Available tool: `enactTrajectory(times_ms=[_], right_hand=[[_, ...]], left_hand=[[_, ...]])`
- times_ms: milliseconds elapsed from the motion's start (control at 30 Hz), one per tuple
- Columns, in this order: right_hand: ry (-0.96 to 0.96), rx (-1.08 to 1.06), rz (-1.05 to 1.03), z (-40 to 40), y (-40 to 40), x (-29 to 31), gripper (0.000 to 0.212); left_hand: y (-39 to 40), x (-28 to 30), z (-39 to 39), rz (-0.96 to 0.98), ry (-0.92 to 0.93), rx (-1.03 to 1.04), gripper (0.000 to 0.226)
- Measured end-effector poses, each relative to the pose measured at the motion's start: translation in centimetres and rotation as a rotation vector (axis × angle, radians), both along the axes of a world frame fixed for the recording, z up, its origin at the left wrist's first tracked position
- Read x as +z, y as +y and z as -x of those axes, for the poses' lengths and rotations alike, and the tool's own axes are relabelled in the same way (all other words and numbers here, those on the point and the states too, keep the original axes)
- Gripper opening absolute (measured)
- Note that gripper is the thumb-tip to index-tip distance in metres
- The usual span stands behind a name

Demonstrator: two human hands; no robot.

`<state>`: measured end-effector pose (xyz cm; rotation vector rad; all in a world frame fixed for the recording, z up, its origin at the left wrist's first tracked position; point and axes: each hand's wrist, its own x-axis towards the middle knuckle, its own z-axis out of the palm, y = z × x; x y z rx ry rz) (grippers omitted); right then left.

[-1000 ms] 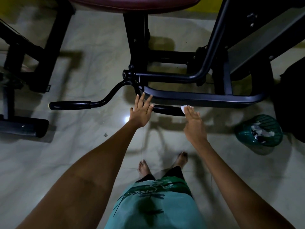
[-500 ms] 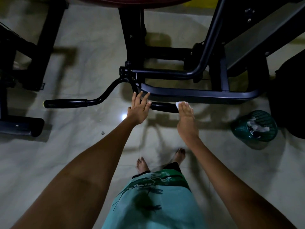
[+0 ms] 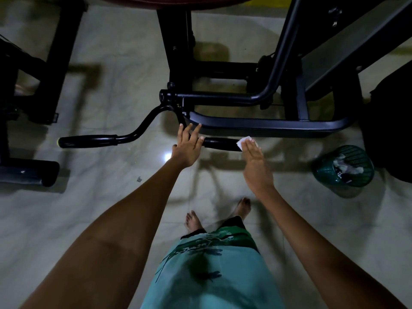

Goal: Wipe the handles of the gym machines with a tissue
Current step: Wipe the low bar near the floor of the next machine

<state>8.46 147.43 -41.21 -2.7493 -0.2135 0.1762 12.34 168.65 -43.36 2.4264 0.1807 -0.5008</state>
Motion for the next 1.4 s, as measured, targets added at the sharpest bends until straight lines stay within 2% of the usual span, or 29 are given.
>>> enactTrajectory(times_ms=[133, 333, 533, 733, 900, 1067, 1267, 1400], right_hand=[[0.037, -0.088, 0.036, -1.5, 1.1, 0.3, 0.071], [0.003, 0.019, 0.013, -0.4, 0.6, -0.2, 0.053], [0.04, -0.095, 0.026, -1.5, 1.9, -0.2, 0.056], [0.004, 0.053, 0.02, 0.0, 0.4, -0.3, 0.058], [0.059, -0.059, -0.025, -1.9, 2.2, 0.1, 0.054], [0.0, 0.109, -0.055, 0.3, 1.9, -0.1, 0.053], [0.071, -0.012, -0.01, -1.3, 3.8, 0.1, 0.058], [0.041, 0.143, 0.007, -0.4, 3.6, 0.3, 0.061]], left_hand=[[-0.1, 0.1, 0.0, -0.021, 0.009, -0.008, 0.05], [0.0, 0.4, -0.3, -0.037, 0.06, -0.03, 0.05], [-0.1, 0.4, -0.3, -0.026, 0.074, -0.017, 0.05], [-0.1, 0.5, -0.3, -0.021, 0.068, -0.014, 0.05], [-0.1, 0.4, -0.3, -0.021, 0.06, -0.014, 0.05], [0.0, 0.5, -0.6, -0.017, 0.11, -0.034, 0.049], [0.0, 0.4, -0.7, -0.025, 0.099, -0.035, 0.05], [0.0, 0.5, -0.8, -0.03, 0.123, -0.04, 0.05]])
